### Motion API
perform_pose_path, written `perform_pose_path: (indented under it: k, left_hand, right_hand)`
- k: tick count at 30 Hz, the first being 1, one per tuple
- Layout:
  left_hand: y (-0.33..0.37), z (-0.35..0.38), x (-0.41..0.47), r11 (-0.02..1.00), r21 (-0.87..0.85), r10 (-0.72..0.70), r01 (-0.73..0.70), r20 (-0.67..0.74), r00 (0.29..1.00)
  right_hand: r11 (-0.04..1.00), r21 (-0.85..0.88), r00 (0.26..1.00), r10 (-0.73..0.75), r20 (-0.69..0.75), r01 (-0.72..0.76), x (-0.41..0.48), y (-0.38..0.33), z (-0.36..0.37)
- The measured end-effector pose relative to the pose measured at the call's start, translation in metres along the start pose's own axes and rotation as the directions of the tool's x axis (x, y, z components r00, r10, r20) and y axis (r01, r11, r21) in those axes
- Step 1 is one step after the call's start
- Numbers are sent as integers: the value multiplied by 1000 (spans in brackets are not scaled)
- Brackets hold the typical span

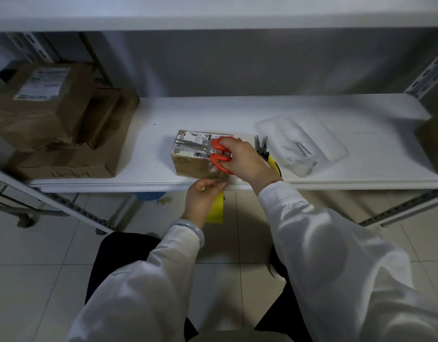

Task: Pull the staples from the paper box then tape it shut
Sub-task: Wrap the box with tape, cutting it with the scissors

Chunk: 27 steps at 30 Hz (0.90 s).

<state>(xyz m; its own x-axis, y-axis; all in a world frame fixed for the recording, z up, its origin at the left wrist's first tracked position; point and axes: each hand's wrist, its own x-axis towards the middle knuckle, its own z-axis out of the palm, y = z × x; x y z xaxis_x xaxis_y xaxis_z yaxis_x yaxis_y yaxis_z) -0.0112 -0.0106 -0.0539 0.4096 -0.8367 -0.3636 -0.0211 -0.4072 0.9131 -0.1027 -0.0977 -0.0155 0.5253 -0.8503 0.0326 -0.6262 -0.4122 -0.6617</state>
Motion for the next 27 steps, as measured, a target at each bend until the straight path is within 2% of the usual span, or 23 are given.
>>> perform_pose_path:
  k: [6, 11, 13, 16, 18, 21, 24, 27]
  left_hand:
    - [2, 3, -12, 996, -85, -1, 3, 30, 1000]
    - [3, 1, -7, 999, -46, -23, 21, -63, 998]
    - [2, 1, -5, 998, -56, -45, 41, -64, 997]
    - [4, 1, -6, 996, -59, -66, 64, -39, 997]
    - [6, 2, -7, 997, -39, -65, 64, -28, 997]
    - [10, 1, -9, 996, -29, -89, 88, -29, 996]
    - [11, -3, -10, 993, -26, -112, 111, -23, 993]
    - [10, -8, -11, 994, -13, -107, 107, -39, 993]
  right_hand:
    - [1000, 10, 999, -9, -34, 9, 0, 2, 6]
    - [999, 29, 1000, -17, 19, 16, 1, -1, -1]
    - [993, 120, 999, 4, 55, -10, 1, -4, -11]
    - [936, 349, 999, 35, 41, -47, -3, -11, -26]
    - [917, 394, 998, 53, 19, -56, -4, -13, -30]
    - [929, 362, 997, 73, 10, -71, -6, -13, -33]
    - [942, 322, 994, 81, 67, -98, -10, -5, -31]
    - [980, 185, 996, 57, 75, -70, -12, 3, -21]
